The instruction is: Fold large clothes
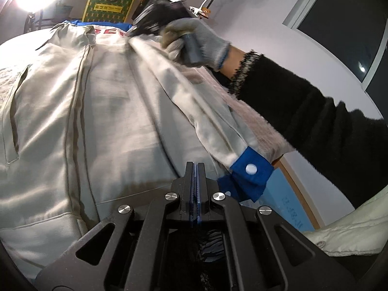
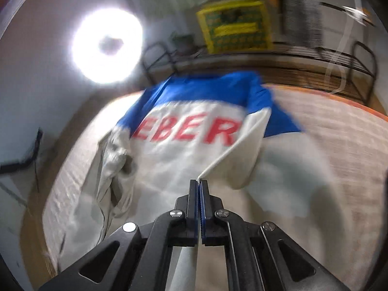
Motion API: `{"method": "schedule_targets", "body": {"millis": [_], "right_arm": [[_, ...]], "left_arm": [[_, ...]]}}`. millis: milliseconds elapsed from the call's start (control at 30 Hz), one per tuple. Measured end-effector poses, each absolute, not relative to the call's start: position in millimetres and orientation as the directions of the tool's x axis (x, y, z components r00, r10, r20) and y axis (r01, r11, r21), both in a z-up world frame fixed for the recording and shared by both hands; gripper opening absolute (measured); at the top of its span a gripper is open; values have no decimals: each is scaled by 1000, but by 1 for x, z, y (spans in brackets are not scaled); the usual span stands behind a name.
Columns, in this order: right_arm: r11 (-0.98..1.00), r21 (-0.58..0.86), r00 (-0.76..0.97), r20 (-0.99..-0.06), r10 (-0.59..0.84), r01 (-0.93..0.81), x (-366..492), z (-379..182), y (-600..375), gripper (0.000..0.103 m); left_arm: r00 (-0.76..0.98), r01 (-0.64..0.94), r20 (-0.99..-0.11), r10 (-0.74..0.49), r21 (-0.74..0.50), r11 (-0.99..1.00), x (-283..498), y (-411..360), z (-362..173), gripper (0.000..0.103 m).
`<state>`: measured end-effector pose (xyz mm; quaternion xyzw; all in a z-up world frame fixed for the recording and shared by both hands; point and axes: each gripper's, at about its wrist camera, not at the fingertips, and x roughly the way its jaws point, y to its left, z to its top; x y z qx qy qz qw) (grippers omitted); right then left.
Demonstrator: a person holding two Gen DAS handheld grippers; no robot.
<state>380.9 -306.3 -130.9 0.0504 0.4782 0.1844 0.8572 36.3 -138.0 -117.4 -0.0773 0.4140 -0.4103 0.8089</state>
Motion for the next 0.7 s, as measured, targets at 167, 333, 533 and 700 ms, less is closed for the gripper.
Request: {"method": "schedule_targets", "body": {"millis": [167,333,533,700], "right_arm": [[865,285,347,-829,439,-412,377,-148,-281,18],[874,366,446,-755,480,-320,364,-119,-337,28],[883,414,538,-704,465,-221,311,-87,-404,28],[857,460,617,-612,494,-231,234,-44,-439,29]], "left_arm": [[334,582,-613,-716,-463,668,38,-131,-118,0],[335,584,-612,-716,-461,668,42,-127,-118,0],[353,587,-618,-703,-438,680,32,-120,-114,0],[379,560,-634,-674,-422,712,25,-109,-114,0]]}}
